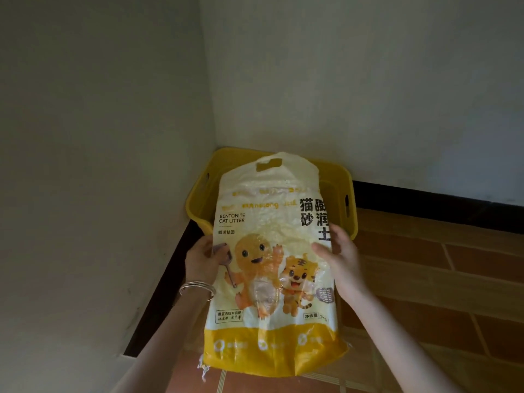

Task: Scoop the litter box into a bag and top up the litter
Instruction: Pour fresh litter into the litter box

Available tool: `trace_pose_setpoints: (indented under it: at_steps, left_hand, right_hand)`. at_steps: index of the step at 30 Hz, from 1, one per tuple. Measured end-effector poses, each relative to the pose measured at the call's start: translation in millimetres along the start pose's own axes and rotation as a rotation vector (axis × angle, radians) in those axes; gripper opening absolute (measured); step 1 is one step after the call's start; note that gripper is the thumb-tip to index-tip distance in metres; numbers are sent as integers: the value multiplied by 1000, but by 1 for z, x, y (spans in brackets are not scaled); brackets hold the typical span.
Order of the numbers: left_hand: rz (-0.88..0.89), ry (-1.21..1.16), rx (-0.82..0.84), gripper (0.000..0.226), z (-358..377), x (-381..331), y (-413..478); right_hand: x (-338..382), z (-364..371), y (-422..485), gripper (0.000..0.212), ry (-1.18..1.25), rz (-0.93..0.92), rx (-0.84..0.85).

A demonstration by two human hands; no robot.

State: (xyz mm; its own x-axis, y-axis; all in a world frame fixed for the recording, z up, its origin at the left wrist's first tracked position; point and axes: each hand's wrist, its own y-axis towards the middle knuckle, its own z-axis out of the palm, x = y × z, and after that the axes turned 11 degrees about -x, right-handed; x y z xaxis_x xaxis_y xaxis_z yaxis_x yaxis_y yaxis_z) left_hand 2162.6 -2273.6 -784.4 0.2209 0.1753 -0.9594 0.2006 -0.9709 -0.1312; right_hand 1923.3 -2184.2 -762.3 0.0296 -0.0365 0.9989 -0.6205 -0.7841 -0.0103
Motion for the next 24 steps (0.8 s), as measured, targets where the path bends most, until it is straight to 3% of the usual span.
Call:
trace_pose_setpoints:
  at_steps: [6,13,18,24]
  left_hand:
    - [-6,-90,-76,27,4,-1,-9]
    - [-233,-189,153,22,16,-14,15]
    - [-276,-230,140,28,30,-22,26]
    - [-248,-294,144,33,27,-43,37]
  right_hand:
    - [-7,-7,-8,45,47,-7,-21]
    - [-17,-6,3,55,70,142,82]
    - [-12,5,23,75,168,258,194]
    - [13,18,37,51,171,162,147]
